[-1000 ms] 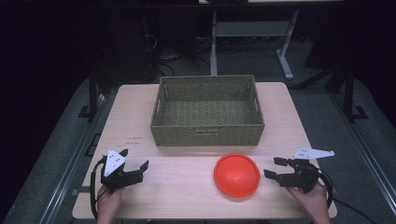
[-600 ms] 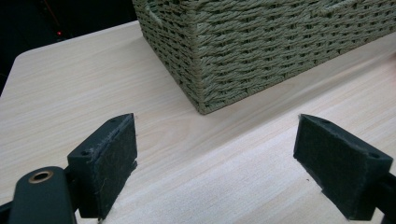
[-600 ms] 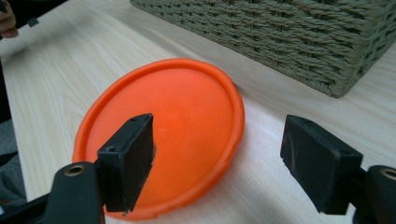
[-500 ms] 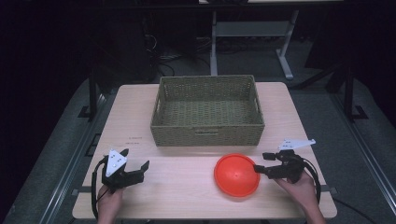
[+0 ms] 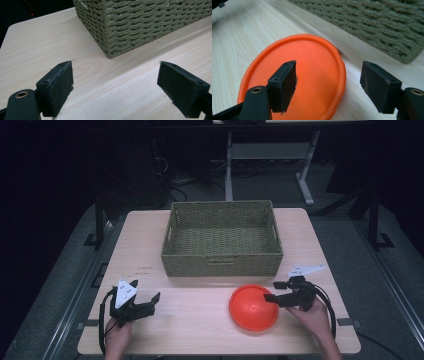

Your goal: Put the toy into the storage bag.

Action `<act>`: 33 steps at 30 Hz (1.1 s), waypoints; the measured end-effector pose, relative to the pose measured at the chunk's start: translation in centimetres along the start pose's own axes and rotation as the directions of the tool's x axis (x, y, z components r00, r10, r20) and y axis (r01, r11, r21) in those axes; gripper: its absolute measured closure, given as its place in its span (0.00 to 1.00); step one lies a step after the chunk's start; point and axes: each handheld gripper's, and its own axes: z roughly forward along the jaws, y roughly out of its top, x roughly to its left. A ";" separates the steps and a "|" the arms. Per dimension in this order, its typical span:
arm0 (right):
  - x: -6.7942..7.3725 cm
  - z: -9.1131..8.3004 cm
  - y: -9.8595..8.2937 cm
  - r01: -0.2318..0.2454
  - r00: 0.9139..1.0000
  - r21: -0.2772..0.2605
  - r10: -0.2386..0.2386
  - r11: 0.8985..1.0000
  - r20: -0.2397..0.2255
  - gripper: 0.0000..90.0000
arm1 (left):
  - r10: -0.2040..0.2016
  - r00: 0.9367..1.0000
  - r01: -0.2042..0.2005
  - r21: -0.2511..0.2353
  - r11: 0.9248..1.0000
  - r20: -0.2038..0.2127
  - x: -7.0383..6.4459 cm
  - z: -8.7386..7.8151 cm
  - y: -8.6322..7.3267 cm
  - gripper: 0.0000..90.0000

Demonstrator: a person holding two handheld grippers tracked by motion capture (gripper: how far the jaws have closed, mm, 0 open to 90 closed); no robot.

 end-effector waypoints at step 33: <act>0.9 1.5 -1.5 0.044 0.997 0.133 -0.053 0.990 0.062 0.55 | 0.012 1.000 -0.013 -0.024 1.000 -0.025 -0.1 -0.3 0.3 0.14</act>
